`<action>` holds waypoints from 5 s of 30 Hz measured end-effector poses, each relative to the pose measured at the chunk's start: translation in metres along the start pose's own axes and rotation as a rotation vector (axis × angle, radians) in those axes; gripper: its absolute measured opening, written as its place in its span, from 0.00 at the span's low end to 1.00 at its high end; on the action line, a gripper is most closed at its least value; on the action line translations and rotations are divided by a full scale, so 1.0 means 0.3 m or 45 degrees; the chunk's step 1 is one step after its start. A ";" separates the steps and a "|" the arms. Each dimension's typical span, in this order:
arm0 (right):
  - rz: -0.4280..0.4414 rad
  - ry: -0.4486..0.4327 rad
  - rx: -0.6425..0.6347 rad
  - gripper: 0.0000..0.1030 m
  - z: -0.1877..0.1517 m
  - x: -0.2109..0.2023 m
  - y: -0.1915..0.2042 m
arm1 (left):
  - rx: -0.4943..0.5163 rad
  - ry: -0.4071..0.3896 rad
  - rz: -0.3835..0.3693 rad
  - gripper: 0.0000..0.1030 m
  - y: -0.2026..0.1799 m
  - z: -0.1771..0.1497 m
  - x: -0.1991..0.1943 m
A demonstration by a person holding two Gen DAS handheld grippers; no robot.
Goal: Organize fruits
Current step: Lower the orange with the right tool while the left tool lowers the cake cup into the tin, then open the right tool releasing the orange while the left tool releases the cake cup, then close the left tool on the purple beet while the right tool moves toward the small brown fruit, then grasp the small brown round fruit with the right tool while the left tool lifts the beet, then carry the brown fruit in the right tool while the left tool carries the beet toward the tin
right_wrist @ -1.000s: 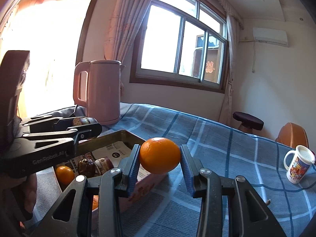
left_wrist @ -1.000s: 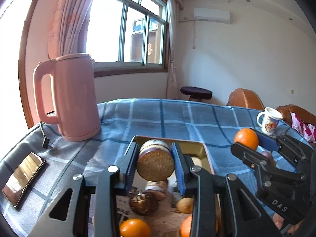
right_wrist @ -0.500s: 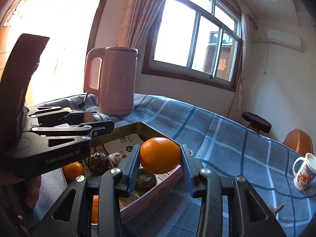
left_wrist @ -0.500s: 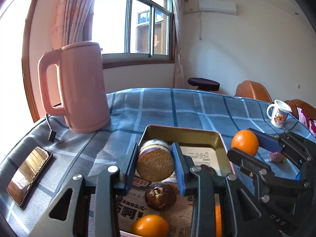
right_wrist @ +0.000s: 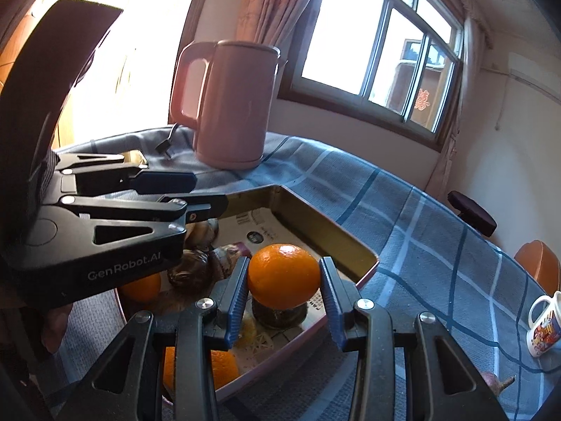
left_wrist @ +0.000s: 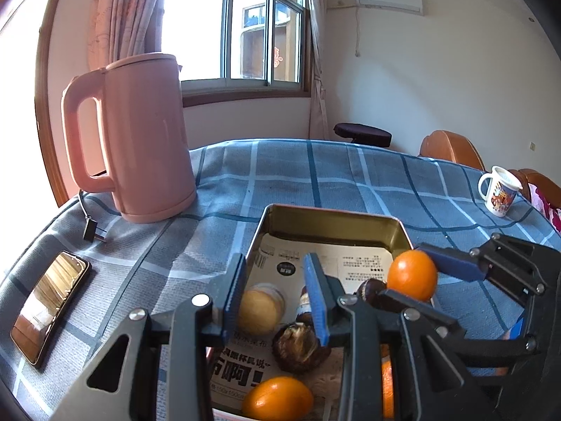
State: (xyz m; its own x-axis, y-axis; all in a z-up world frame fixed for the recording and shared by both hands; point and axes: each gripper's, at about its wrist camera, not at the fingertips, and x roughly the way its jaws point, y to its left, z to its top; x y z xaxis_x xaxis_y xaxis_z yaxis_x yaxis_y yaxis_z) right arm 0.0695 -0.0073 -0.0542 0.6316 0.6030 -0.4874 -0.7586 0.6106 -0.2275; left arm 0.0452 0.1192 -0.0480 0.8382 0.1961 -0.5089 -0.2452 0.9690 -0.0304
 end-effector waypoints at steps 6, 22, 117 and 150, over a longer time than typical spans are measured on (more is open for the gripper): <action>0.054 0.062 -0.044 0.41 -0.003 0.021 0.027 | 0.000 0.004 0.010 0.46 -0.001 -0.001 -0.002; -0.235 -0.085 0.070 0.60 -0.096 -0.223 -0.174 | -0.019 -0.192 -0.048 0.90 -0.114 0.035 -0.135; -0.257 0.457 0.454 0.26 -0.415 -0.185 -0.645 | 0.177 0.147 -0.442 0.54 -0.659 0.029 0.137; -0.440 -0.017 0.419 0.26 -0.336 -0.379 -0.578 | 0.241 -0.037 -0.441 0.54 -0.667 0.017 0.032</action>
State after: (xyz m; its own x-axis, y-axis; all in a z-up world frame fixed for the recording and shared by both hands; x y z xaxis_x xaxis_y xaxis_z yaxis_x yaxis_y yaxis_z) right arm 0.1131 -0.2337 -0.0443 0.8418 0.3410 -0.4185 -0.4136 0.9056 -0.0941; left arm 0.1047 -0.0722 -0.0423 0.8696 -0.1454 -0.4719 0.1459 0.9887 -0.0356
